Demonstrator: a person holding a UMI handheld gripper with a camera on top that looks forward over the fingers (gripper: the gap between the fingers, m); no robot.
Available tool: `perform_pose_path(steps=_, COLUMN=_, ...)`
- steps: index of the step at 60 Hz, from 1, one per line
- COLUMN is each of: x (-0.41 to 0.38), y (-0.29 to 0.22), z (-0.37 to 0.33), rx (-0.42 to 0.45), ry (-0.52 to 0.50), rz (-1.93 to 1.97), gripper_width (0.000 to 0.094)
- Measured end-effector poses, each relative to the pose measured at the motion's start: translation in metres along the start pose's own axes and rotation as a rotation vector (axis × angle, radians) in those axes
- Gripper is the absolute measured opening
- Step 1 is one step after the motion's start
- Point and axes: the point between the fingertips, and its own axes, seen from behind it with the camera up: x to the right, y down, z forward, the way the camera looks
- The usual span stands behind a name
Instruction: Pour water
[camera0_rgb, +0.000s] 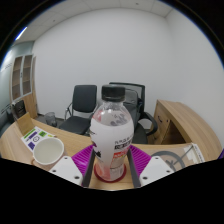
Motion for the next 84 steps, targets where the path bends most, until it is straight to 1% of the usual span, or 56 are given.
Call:
perform_pose_path(steps=2, x=0.000, y=0.004, z=-0.002, rx=-0.024, ry=0.002, rz=0.000, gripper_width=0.0696)
perform_pose_path(steps=3, x=0.000, y=0.005, z=-0.004, rx=-0.033, ry=0.003, rz=0.001, gripper_width=0.0771)
perform_pose_path(steps=4, x=0.000, y=0.006, z=-0.006, rx=-0.040, ry=0.007, rz=0.003, gripper_width=0.0869)
perform_pose_path(steps=7, x=0.002, y=0.007, z=-0.015, rx=-0.055, ry=0.024, rz=0.003, gripper_width=0.0842)
perform_pose_path(steps=11, x=0.002, y=0.006, z=-0.034, rx=-0.063, ry=0.059, rz=-0.011, gripper_width=0.0869)
perform_pose_path(steps=18, x=-0.002, y=-0.001, z=-0.082, rx=-0.107, ry=0.096, rz=-0.027, gripper_width=0.0855)
perform_pose_path(steps=26, x=-0.029, y=-0.006, z=-0.166, rx=-0.154, ry=0.157, rz=-0.011, gripper_width=0.0856)
perform_pose_path(steps=34, x=-0.059, y=-0.012, z=-0.252, rx=-0.189, ry=0.192, rz=0.032, gripper_width=0.0855)
perform_pose_path(steps=42, x=-0.088, y=-0.016, z=-0.323, rx=-0.202, ry=0.213, rz=0.082, gripper_width=0.0853)
perform_pose_path(steps=48, x=-0.106, y=-0.018, z=-0.363, rx=-0.207, ry=0.231, rz=0.121, gripper_width=0.0854)
perform_pose_path(steps=58, x=-0.113, y=-0.026, z=-0.406, rx=-0.182, ry=0.290, rz=0.140, gripper_width=0.0858)
perform_pose_path(steps=72, x=-0.120, y=-0.036, z=-0.437, rx=-0.169, ry=0.323, rz=0.128, gripper_width=0.0858)
perform_pose_path(steps=84, x=-0.132, y=-0.041, z=-0.444, rx=-0.159, ry=0.307, rz=0.114, gripper_width=0.0858)
